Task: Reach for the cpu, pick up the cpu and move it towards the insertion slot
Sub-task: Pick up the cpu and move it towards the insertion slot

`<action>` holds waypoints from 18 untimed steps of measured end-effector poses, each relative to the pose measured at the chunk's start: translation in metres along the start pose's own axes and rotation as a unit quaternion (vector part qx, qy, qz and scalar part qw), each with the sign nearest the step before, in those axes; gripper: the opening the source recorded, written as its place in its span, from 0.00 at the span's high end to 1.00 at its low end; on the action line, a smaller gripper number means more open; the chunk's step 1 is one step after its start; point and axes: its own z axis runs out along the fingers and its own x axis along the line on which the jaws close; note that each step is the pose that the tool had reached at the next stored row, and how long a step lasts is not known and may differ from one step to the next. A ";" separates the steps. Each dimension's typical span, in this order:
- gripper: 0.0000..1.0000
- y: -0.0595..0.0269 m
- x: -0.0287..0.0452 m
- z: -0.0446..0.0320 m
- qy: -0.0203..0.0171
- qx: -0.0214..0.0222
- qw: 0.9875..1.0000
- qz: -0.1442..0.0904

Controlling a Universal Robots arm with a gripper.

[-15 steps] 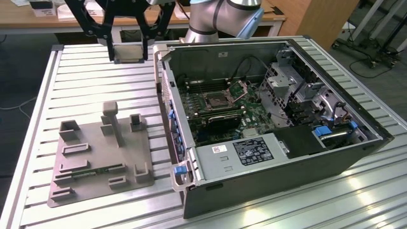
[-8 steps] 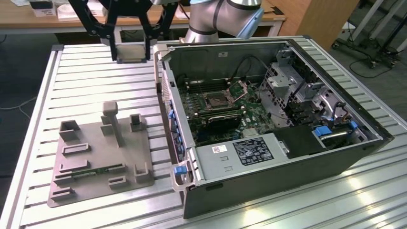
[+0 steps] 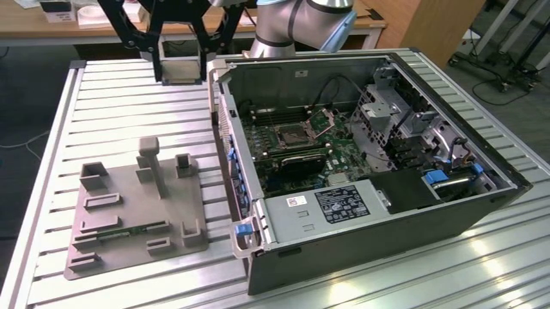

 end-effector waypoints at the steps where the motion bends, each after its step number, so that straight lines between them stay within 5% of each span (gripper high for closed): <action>1: 0.45 0.0000 -0.0006 0.0000 0.000 0.000 1.000 0.000; 18: 0.45 0.0001 -0.0094 -0.0005 0.000 0.000 1.000 0.000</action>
